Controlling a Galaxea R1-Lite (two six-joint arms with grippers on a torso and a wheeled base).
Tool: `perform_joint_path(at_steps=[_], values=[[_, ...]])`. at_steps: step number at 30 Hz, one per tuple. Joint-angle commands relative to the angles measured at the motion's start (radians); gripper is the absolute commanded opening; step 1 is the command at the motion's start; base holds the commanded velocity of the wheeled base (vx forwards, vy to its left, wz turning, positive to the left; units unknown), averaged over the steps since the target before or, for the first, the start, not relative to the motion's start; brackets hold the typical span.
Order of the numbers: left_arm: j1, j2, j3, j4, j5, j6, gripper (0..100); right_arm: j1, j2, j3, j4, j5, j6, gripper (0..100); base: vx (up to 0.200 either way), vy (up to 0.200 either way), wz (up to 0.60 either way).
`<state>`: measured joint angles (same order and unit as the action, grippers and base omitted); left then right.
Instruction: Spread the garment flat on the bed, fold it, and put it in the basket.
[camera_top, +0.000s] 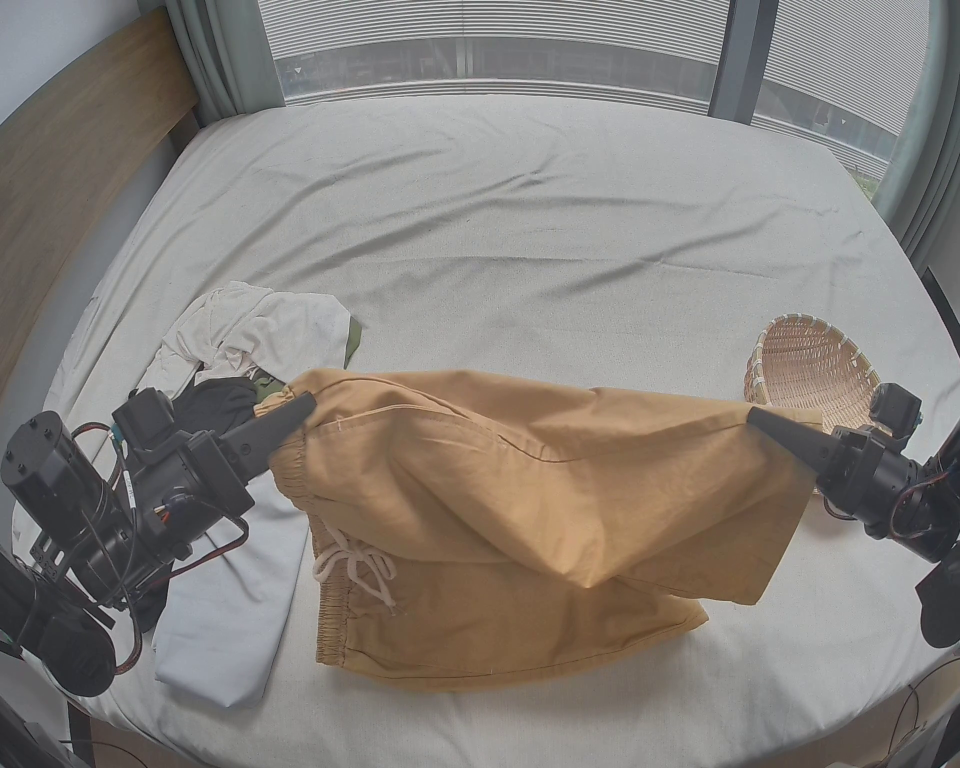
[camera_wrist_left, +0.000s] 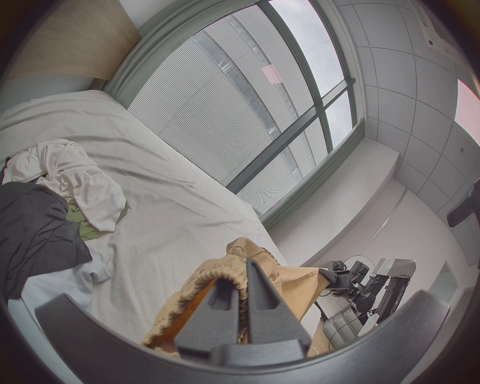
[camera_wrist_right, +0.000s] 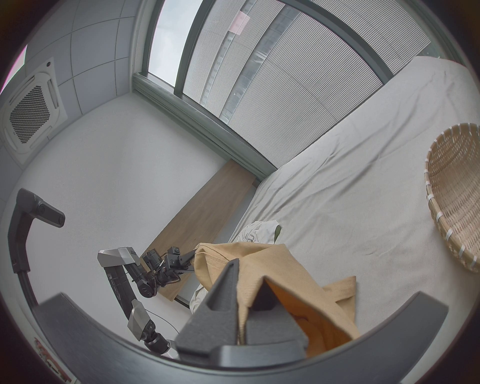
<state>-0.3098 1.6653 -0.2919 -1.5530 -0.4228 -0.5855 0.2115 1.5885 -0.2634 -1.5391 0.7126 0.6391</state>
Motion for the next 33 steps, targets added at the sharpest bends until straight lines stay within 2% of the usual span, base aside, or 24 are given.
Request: perform_joint_path(at_steps=[1,15,33], values=[[0.026,-0.006,-0.001,-0.002,-0.008,0.009,0,-0.006,-0.032,-0.005,-0.001,0.001,0.001,0,0.000,0.000,0.00],[0.086,-0.002,0.002,-0.002,-0.057,0.019,0,-0.076,-0.064,-0.033,-0.001,0.010,0.008,0,0.000,0.000,0.00],[0.118,-0.001,-0.012,-0.002,-0.060,0.018,0,-0.121,-0.064,-0.050,-0.001,0.016,0.013,0,0.000,0.000,0.00]])
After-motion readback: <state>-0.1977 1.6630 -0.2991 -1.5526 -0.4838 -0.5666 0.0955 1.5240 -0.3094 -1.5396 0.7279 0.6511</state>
